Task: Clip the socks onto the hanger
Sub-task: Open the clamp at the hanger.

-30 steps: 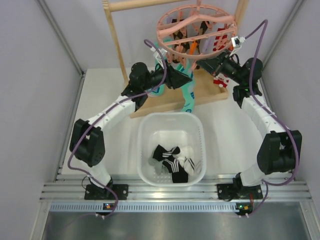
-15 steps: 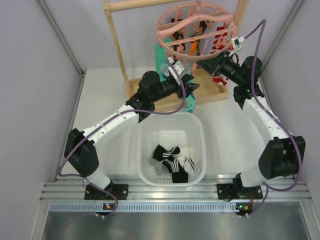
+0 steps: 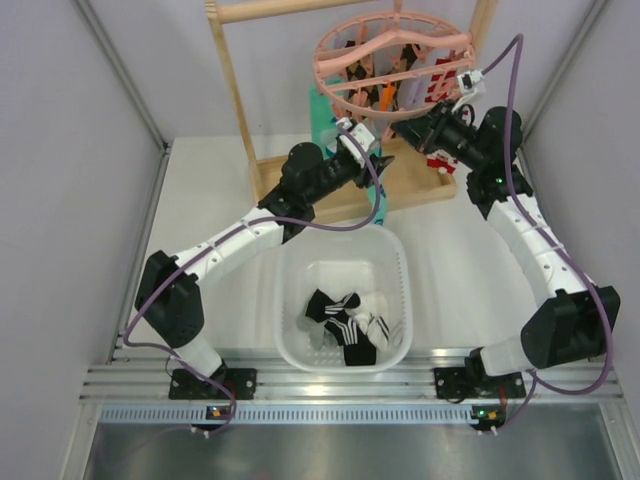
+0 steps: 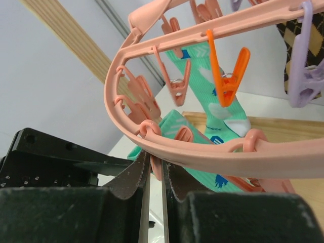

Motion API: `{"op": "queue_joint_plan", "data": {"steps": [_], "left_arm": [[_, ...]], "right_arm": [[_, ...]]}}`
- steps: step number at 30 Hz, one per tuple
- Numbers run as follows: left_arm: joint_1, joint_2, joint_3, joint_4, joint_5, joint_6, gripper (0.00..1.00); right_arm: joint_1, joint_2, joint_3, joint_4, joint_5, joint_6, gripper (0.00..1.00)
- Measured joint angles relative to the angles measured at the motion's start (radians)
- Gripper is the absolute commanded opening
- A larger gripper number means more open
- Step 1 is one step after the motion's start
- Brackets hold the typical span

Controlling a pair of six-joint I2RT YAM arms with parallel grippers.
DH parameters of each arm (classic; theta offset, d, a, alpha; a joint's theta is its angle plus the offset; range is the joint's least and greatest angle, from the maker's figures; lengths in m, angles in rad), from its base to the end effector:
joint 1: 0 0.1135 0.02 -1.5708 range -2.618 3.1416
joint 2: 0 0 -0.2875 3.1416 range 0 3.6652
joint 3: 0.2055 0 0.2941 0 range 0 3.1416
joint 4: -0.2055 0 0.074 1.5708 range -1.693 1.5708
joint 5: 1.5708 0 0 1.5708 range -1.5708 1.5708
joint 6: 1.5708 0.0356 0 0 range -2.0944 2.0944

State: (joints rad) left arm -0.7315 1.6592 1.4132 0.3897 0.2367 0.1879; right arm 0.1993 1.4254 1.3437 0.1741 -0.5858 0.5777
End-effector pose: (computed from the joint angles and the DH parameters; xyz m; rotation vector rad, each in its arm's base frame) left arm 0.3269 -0.3046 0.4035 0.8198 1.2081 -0.6142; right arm 0.3621 0.0932 0.4438 -0.2062 1.5738 1.0468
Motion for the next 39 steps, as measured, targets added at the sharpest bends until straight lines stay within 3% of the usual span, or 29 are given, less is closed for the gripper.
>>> {"op": "queue_joint_plan", "data": {"steps": [20, 23, 28, 36, 37, 38, 39], "left_arm": [[0.015, 0.069, 0.09, 0.051, -0.045, 0.016, 0.48], [0.02, 0.085, 0.108, 0.051, -0.044, 0.016, 0.42], [0.026, 0.102, 0.124, 0.05, -0.045, 0.004, 0.19], [0.034, 0.102, 0.124, 0.052, -0.022, -0.031, 0.0], [0.035, 0.102, 0.124, 0.053, -0.019, -0.035, 0.0], [0.036, 0.102, 0.124, 0.053, -0.018, -0.038, 0.0], [0.037, 0.102, 0.124, 0.053, -0.018, -0.042, 0.0]], "right_arm": [[0.088, -0.003, 0.04, -0.094, 0.106, -0.062, 0.0], [0.089, -0.003, 0.042, -0.095, 0.112, -0.061, 0.0], [0.089, -0.004, 0.047, -0.101, 0.128, -0.056, 0.0], [0.089, -0.004, 0.047, -0.098, 0.137, -0.011, 0.0], [0.089, -0.004, 0.047, -0.097, 0.137, -0.006, 0.06], [0.089, -0.004, 0.047, -0.097, 0.137, 0.0, 0.29], [0.089, -0.004, 0.047, -0.097, 0.135, 0.012, 0.39]]}}
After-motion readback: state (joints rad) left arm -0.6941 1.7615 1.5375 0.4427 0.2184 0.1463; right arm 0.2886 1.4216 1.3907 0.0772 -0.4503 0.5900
